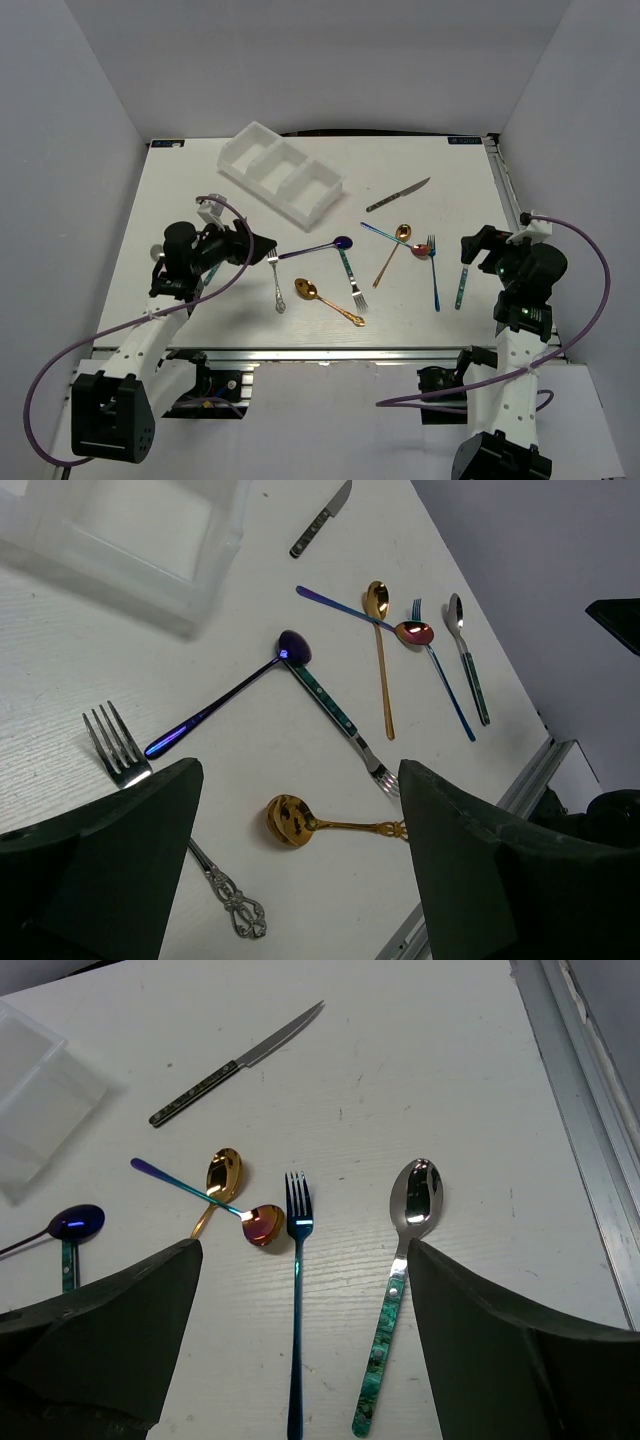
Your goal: Sort the eating utensils into containers
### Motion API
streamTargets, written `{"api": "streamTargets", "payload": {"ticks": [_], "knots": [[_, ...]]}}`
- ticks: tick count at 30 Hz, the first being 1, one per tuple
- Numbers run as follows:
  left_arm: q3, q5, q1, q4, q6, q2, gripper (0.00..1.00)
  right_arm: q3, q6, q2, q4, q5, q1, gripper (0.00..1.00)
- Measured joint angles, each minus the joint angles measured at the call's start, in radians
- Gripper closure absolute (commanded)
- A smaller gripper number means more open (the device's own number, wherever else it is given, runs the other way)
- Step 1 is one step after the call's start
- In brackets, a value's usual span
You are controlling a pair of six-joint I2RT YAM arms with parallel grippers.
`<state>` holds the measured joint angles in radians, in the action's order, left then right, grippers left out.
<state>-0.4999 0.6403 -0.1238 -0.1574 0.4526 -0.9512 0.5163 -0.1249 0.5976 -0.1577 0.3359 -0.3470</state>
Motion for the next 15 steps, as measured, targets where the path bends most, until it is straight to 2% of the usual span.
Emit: {"api": "streamTargets", "payload": {"ticks": [8, 11, 15], "knots": [[0.000, 0.000, -0.003, 0.000, -0.003, 0.000, 0.10, 0.000, 0.026, -0.004, 0.000, 0.047, 0.000, 0.10], [0.000, 0.000, -0.003, 0.000, -0.003, 0.000, 0.10, -0.022, 0.117, -0.037, 0.011, 0.142, -0.001, 0.11], [0.000, -0.011, -0.005, 0.011, -0.011, -0.005, 0.10, -0.081, 0.302, -0.106, 0.001, 0.367, -0.002, 0.10]]}}
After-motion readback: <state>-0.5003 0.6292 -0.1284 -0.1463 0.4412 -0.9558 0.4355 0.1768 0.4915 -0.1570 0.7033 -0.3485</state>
